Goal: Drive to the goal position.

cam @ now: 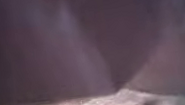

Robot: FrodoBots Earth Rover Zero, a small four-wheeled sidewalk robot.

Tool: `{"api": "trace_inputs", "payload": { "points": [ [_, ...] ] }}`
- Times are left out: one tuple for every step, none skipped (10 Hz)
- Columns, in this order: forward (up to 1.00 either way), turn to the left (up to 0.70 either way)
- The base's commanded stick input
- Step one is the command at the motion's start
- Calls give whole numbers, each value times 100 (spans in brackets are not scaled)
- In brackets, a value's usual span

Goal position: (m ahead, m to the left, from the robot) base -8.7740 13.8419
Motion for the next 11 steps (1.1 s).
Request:
{"api": "trace_inputs", "payload": {
  "points": [
    [0, 0],
    [0, 0],
    [48, 0],
    [70, 0],
    [39, 0],
    [0, 0],
    [0, 0],
    [0, 0],
    [0, 0],
    [0, 0],
    [0, 0]
  ]
}}
